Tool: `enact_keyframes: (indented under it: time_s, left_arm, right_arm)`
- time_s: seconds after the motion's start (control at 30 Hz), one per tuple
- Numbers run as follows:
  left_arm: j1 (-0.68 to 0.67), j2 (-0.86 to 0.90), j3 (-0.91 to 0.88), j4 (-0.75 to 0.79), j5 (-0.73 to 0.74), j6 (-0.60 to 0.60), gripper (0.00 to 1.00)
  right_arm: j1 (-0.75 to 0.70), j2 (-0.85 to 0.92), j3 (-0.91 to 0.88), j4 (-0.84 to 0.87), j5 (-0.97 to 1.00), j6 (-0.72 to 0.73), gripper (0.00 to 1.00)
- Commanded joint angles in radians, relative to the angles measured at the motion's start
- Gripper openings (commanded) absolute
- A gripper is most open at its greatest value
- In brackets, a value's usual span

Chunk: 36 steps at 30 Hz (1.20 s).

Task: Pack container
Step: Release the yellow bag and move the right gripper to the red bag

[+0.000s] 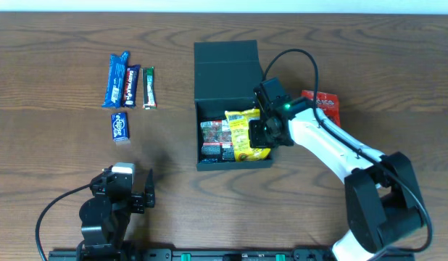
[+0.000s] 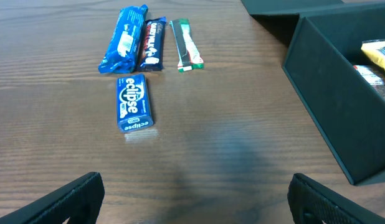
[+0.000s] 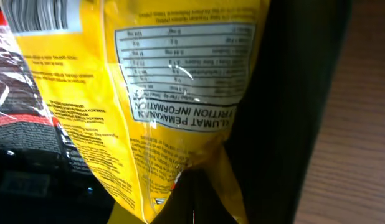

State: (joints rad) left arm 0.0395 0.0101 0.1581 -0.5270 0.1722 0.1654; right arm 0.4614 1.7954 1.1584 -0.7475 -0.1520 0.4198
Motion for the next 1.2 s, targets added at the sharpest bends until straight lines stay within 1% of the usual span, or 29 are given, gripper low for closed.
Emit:
enact_keyframes:
  time_s: [0.0, 0.2, 0.37, 0.6, 0.9, 1.17]
  left_arm:
    - [0.006, -0.006, -0.013, 0.001, -0.003, 0.014, 0.95]
    - [0.006, -0.006, -0.013, 0.001, -0.003, 0.014, 0.95]
    - [0.006, -0.006, -0.013, 0.001, -0.003, 0.014, 0.95]
    - [0.006, -0.006, -0.013, 0.001, -0.003, 0.014, 0.95]
    - [0.006, -0.006, -0.013, 0.001, -0.003, 0.014, 0.95]
    - [0.006, -0.006, -0.013, 0.001, -0.003, 0.014, 0.95]
  right_arm:
    - [0.017, 0.014, 0.006, -0.006, 0.020, -0.018, 0.01]
    - [0.018, -0.008, 0.108, -0.060, 0.007, -0.039, 0.01]
    - [0.018, -0.017, 0.200, -0.059, 0.073, -0.065, 0.02]
    - [0.018, 0.018, 0.201, -0.038, 0.111, -0.077, 0.01]
    - [0.024, 0.148, 0.201, -0.014, 0.116, -0.084, 0.01]
    - [0.024, 0.166, 0.210, -0.021, 0.227, -0.072, 0.01]
